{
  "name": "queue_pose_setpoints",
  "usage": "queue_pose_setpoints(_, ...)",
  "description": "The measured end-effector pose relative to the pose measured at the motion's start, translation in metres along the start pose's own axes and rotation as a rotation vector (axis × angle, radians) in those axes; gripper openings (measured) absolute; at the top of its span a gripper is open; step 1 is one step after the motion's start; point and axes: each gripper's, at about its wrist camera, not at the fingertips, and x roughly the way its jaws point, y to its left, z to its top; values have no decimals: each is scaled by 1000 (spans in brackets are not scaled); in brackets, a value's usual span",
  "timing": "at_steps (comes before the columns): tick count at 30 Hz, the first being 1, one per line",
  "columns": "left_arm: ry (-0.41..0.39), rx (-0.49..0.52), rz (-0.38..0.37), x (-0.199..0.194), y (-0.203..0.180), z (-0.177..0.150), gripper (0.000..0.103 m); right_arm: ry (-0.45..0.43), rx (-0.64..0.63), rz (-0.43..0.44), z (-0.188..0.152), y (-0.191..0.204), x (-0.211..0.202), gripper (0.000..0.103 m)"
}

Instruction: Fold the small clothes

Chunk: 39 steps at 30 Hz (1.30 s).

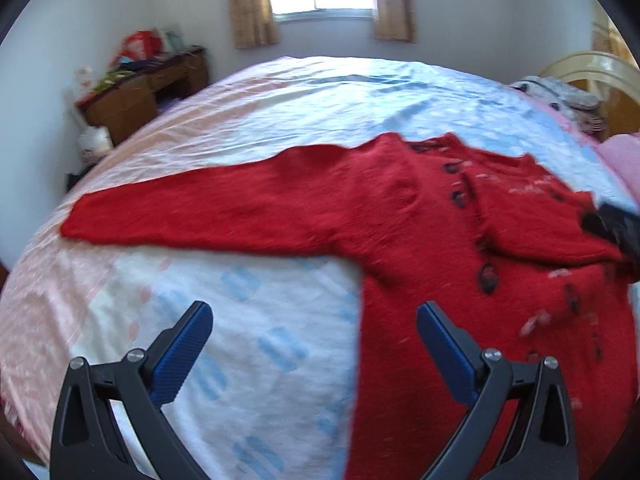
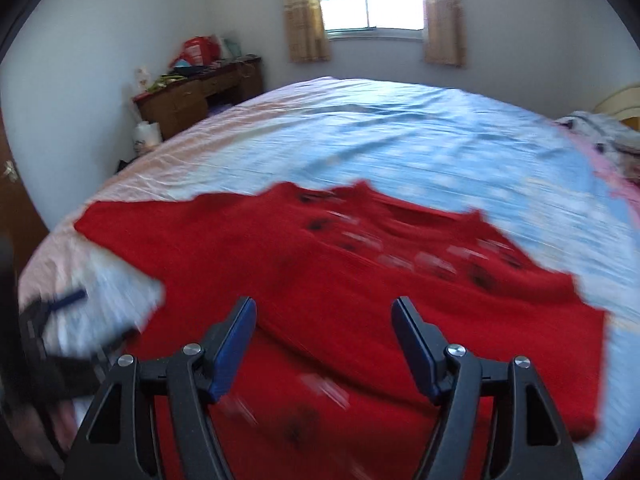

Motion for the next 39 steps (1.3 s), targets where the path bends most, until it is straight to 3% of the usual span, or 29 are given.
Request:
queue_pose_setpoints(4, -41, 26, -116, -12, -23, 28, 101, -21, 23, -116, -36, -46, -49, 71)
queue_pose_setpoints(7, -51, 64, -189, -6, -51, 46, 93, -42, 61, -189, -58, -70, -73, 71)
queue_pose_setpoints(9, -13, 88, -235, 9, -74, 53, 78, -56, 88, -217, -73, -83, -83, 71)
queue_pose_setpoints(14, 94, 93, -229, 58, -113, 62, 53, -42, 106, -207, -98, -89, -86, 71)
queue_pose_setpoints(16, 130, 88, -251, 69, -121, 64, 52, -33, 113, -159, -108, -87, -84, 71)
queue_pose_setpoints(17, 149, 99, -224, 76, -126, 63, 50, -33, 110, -146, -111, -86, -83, 71)
queue_pose_setpoints(19, 155, 92, -224, 81, -128, 61, 41, -35, 89, -155, -117, -81, -78, 71)
queue_pose_setpoints(21, 110, 86, -237, 77, -127, 59, 8, -28, 78, -162, -122, -77, -75, 71)
queue_pose_setpoints(30, -16, 33, -263, 36, -95, 77, 6, -26, 63, -151, -127, -73, -72, 71)
queue_pose_setpoints(34, -94, 2, -223, 17, -70, 87, 6, 0, 58, -156, -129, -72, -66, 71)
queue_pose_setpoints(37, -100, -9, -190, 21, -55, 83, 6, 38, 43, -167, -132, -69, -60, 71)
queue_pose_setpoints(39, -61, 0, -162, 39, -51, 73, 6, 35, 23, -183, -135, -67, -60, 72)
